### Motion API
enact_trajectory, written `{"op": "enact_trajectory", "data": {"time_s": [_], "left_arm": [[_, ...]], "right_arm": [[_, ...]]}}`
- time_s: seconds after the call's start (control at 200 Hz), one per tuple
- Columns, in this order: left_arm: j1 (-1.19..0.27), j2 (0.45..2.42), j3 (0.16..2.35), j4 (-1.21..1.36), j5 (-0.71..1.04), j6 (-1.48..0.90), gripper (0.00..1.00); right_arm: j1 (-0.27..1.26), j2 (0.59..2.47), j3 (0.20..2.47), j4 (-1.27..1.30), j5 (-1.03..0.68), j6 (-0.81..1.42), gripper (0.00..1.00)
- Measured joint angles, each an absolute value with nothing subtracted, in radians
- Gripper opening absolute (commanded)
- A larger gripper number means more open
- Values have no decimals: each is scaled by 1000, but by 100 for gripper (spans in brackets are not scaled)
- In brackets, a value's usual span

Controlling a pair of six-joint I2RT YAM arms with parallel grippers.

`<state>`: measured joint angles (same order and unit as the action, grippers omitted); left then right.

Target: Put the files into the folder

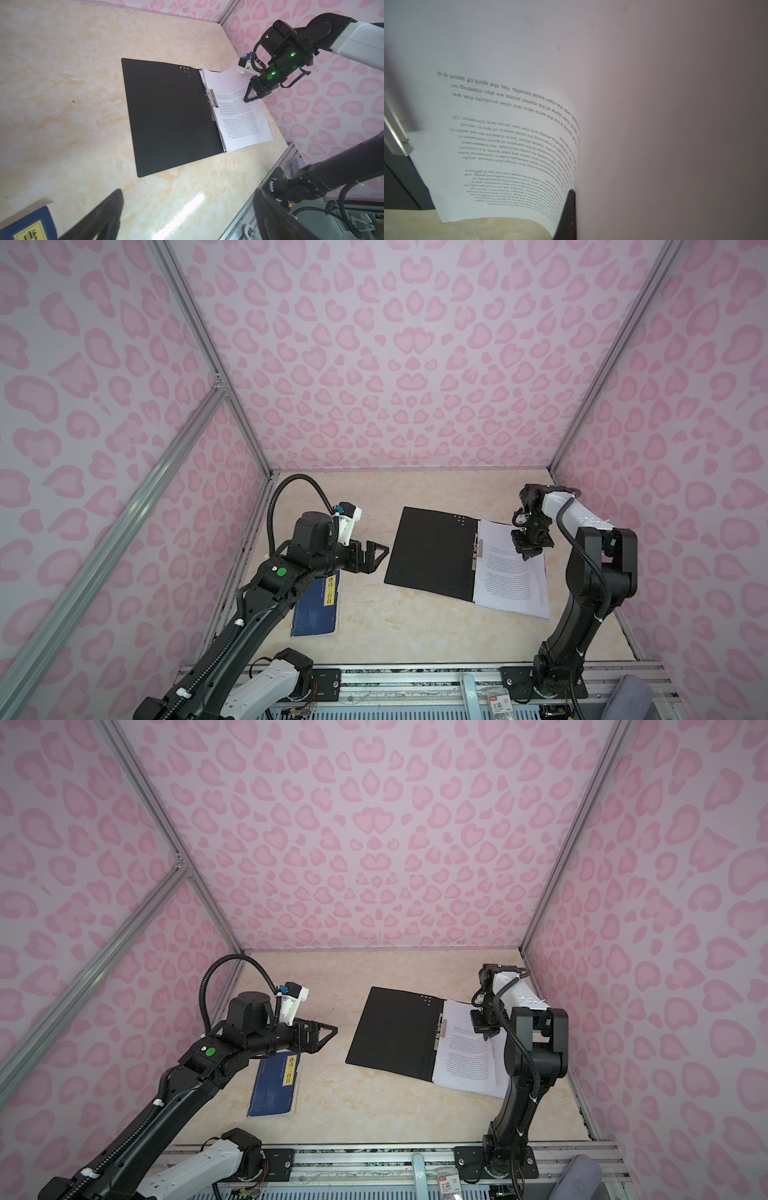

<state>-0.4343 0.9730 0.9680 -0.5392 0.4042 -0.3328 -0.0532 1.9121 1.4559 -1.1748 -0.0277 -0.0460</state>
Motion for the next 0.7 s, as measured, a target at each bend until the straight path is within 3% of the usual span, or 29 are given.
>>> {"op": "enact_trajectory", "data": {"time_s": [0.47, 0.57, 0.7], "left_arm": [[-434, 974, 966, -539, 404, -340, 98], [-434, 976, 966, -539, 404, -340, 98], [-434, 976, 965, -538, 404, -340, 98]], "right_arm": [[-52, 1912, 1442, -1170, -27, -56, 0], [-52, 1913, 1442, -1165, -27, -54, 7], [-52, 1917, 1442, -1159, -27, -45, 29]]}}
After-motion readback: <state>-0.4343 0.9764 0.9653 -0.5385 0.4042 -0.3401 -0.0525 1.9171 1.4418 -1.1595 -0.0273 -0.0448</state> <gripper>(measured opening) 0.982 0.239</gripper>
